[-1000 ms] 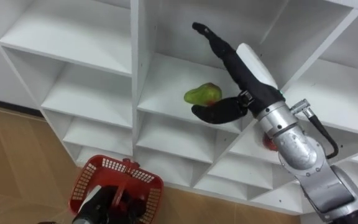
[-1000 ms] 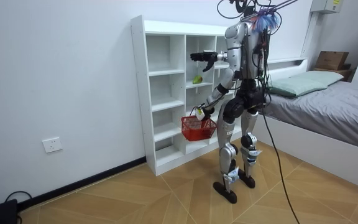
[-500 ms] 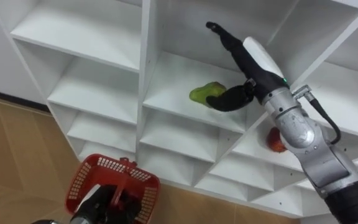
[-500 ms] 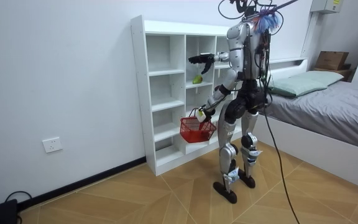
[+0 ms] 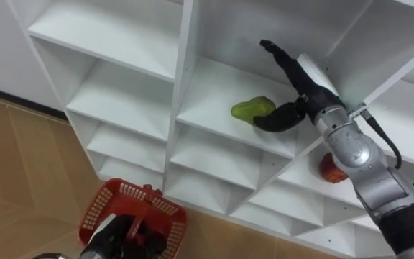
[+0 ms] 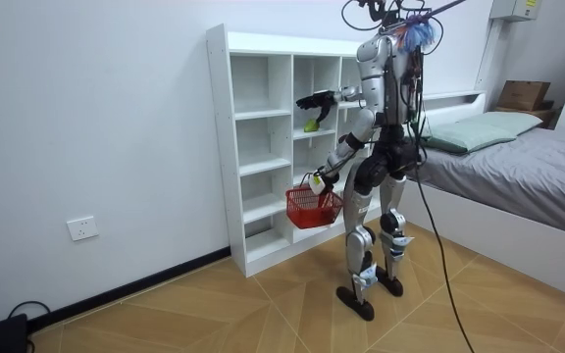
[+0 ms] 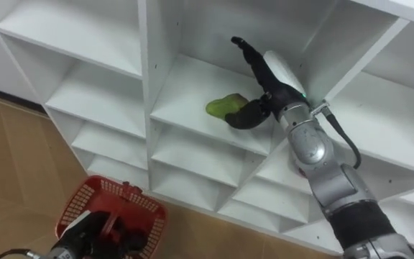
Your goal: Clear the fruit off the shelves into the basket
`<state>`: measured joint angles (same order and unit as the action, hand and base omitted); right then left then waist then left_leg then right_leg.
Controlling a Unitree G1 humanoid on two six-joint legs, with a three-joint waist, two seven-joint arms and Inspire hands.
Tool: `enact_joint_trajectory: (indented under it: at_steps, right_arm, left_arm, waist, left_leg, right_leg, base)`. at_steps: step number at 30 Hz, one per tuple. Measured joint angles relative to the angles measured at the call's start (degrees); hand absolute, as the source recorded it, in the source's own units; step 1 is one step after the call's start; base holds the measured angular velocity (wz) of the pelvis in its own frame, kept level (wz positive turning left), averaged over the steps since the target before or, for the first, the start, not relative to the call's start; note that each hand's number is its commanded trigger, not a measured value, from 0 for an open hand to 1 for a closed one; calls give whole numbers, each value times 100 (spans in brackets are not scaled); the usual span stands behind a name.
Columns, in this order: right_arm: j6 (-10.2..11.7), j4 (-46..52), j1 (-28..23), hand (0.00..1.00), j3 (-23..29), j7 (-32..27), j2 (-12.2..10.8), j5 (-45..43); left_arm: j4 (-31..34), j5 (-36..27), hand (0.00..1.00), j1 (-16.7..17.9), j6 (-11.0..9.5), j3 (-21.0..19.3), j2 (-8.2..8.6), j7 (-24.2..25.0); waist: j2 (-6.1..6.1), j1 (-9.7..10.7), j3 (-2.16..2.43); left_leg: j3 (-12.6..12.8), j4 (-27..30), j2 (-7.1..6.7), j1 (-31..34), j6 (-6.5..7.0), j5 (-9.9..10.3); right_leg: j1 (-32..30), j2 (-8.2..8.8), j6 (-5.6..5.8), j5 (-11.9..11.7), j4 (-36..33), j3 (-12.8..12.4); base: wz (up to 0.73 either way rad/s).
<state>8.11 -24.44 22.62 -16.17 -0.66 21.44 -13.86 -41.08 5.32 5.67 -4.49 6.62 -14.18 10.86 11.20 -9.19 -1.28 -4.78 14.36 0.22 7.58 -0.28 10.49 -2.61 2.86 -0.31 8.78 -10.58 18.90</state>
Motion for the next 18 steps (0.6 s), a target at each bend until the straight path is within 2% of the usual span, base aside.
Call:
enact_joint_trajectory:
  at_steps: [11,18]
  right_arm:
    - [191,-910,449,0,-42,9,-3,281]
    - [221,-1317,684,0,-36,4,-2,278]
  left_arm:
    - [-118,60,100,9,36,-79,-53,-15]
    - [-317,55,100,15,64,31,-61,-15]
  waist:
    - [8,-55,-2]
    - [-62,-35,-41]
  left_leg:
    - [-43,-76,-23,59,-4,-125]
    - [-182,-50,-48,171,-26,-211]
  right_leg:
    - [-37,25,-25,-30,-6,100]
    - [-76,40,-58,-57,-7,258]
  base:
    - [3]
    - [11]
